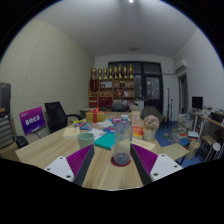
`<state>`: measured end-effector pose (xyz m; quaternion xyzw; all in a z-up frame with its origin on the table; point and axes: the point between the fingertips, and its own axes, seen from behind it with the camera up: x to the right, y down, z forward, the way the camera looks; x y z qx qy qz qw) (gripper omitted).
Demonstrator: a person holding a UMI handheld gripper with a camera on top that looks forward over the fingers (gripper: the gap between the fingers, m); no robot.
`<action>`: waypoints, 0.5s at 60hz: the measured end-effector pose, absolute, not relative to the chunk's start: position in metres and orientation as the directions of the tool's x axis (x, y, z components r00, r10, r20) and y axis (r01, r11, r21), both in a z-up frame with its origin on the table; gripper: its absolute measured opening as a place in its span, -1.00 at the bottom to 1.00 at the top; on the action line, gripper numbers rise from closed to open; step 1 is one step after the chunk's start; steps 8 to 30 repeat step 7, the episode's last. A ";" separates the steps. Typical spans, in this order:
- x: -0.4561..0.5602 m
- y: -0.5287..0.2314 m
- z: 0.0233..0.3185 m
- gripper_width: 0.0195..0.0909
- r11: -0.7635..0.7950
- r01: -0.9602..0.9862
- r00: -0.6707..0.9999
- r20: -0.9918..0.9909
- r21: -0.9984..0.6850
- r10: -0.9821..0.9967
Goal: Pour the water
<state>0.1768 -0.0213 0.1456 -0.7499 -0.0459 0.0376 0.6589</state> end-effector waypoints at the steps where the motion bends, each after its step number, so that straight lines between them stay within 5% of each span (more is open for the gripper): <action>1: 0.176 -0.028 0.148 0.75 -0.121 0.021 0.993 0.007 -0.992 0.115; 30: 0.169 -0.059 0.162 0.75 -0.076 0.025 0.994 0.017 -0.997 0.108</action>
